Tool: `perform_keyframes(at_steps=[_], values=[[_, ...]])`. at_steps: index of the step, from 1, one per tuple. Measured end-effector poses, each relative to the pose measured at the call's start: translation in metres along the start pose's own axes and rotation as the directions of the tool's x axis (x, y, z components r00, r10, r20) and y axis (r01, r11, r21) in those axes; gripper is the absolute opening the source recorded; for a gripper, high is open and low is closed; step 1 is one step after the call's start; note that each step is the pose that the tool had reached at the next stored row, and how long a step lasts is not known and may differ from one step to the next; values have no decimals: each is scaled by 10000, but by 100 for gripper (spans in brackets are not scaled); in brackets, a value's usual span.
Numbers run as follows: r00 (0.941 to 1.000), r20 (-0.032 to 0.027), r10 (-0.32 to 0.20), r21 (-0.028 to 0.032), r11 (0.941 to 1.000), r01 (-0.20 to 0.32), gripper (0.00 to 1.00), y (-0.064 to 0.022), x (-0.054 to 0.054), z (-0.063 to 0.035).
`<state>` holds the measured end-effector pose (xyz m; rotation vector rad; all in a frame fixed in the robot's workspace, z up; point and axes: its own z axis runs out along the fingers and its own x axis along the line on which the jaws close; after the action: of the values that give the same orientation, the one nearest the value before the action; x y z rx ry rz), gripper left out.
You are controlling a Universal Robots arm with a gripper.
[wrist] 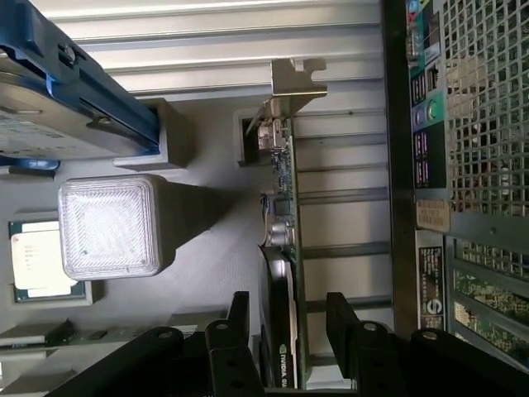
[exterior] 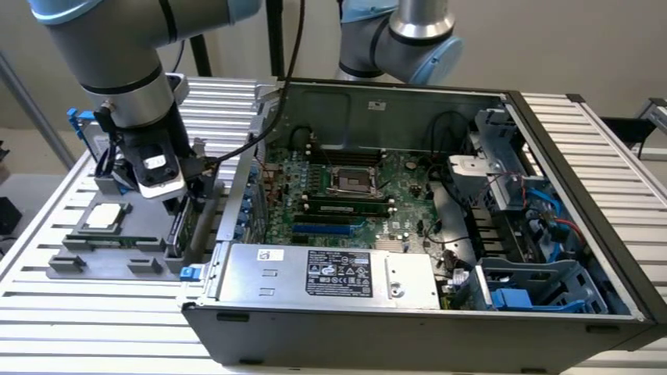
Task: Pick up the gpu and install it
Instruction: 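Pick up the gpu and move the gpu toward the slot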
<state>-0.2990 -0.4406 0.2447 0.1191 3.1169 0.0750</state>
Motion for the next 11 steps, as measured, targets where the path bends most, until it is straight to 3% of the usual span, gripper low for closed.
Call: perform_keyframes(at_steps=[3,7,11], values=[[10000,-27,5,2,10000,-5,50,17,3,41],[9999,-114,10,7,10000,-10,50,43,5,49],[9999,-129,12,13,10000,-11,50,49,7,54]])
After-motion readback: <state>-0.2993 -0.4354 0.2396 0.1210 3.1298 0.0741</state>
